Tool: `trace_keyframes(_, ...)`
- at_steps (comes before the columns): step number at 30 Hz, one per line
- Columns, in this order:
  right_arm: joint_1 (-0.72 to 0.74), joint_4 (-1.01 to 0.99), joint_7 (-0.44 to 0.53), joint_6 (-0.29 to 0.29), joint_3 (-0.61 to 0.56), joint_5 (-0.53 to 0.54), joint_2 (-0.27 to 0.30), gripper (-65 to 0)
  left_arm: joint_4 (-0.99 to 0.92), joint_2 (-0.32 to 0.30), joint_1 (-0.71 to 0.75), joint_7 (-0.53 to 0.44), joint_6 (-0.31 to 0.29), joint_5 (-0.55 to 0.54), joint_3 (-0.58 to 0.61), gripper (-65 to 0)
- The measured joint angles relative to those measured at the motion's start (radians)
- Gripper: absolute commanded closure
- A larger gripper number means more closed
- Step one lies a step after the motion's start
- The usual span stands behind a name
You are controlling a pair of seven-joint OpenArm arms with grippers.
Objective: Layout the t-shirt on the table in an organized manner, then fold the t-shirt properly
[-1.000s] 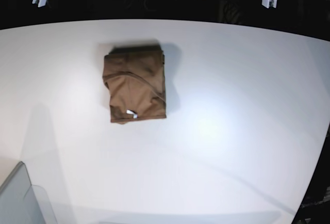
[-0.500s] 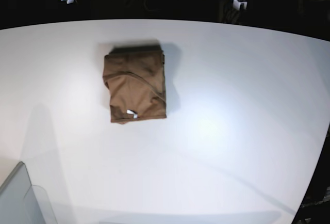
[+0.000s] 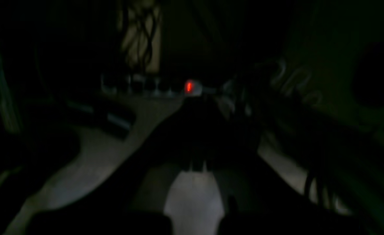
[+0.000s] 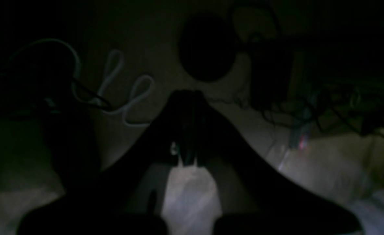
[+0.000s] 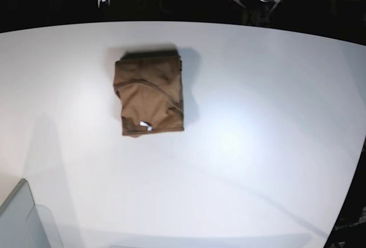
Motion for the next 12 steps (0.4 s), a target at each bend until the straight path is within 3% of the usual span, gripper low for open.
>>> trace_keyframes(8,0.01,-0.003,-0.095,0.0,0.0,0.0,0.013,0.0,-0.005,0.022,0.022,0.016,0.001,-0.008,0.152,-0.2)
trace_keyframes(12,0.016,-0.002,-0.117,0.0,0.0,0.0,-0.001,0.0,-0.003,0.04,0.018,0.016,0.0,-0.008,0.156,-0.2)
